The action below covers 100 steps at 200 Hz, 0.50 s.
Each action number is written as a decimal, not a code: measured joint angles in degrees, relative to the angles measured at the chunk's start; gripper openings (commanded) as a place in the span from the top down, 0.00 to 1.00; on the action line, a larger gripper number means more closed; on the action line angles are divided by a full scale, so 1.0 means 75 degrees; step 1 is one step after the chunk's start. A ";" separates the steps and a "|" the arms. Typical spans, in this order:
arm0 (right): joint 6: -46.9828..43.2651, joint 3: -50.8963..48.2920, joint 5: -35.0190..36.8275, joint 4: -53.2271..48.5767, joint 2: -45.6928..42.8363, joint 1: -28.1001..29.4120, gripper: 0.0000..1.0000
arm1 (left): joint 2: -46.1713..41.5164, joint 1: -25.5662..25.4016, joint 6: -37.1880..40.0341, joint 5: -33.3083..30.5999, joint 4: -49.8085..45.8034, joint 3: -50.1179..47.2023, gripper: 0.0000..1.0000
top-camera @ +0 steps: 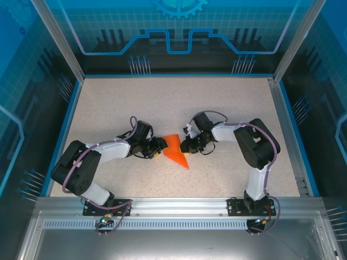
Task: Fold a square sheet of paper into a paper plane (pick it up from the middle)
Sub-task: Fold the wing for the fifth time at the center of the table.
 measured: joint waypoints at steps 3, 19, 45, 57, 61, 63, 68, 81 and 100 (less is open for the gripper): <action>0.0015 -0.0023 -0.0023 0.0038 0.0000 -0.0015 0.85 | 0.0026 -0.0009 -0.0009 0.0023 0.0035 0.0012 0.49; 0.0146 -0.0102 -0.0134 0.0210 0.0000 -0.0047 0.85 | 0.0236 -0.0105 -0.0073 0.0102 0.0195 0.0117 0.49; 0.0289 -0.0192 -0.0210 0.0382 0.0000 -0.0085 0.84 | 0.0466 -0.0268 -0.0219 0.0108 0.0431 0.0184 0.51; 0.0344 -0.0219 -0.0224 0.0434 -0.0009 -0.0093 0.84 | 0.0525 -0.0291 -0.0274 0.0128 0.0522 0.0184 0.52; 0.0347 -0.0227 -0.0221 0.0455 -0.0015 -0.0093 0.84 | 0.0539 -0.0291 -0.0294 0.0131 0.0548 0.0184 0.53; 0.0356 -0.0233 -0.0221 0.0458 -0.0015 -0.0093 0.84 | 0.0545 -0.0291 -0.0297 0.0134 0.0565 0.0184 0.53; 0.0370 -0.0245 -0.0224 0.0481 -0.0020 -0.0093 0.84 | 0.0560 -0.0291 -0.0329 0.0143 0.0606 0.0184 0.54; 0.0408 -0.0254 -0.0221 0.0504 -0.0029 -0.0093 0.84 | 0.0589 -0.0291 -0.0437 0.0175 0.0737 0.0184 0.59; 0.0469 -0.0262 -0.0221 0.0522 -0.0038 -0.0093 0.83 | 0.0612 -0.0291 -0.0562 0.0245 0.0938 0.0184 0.67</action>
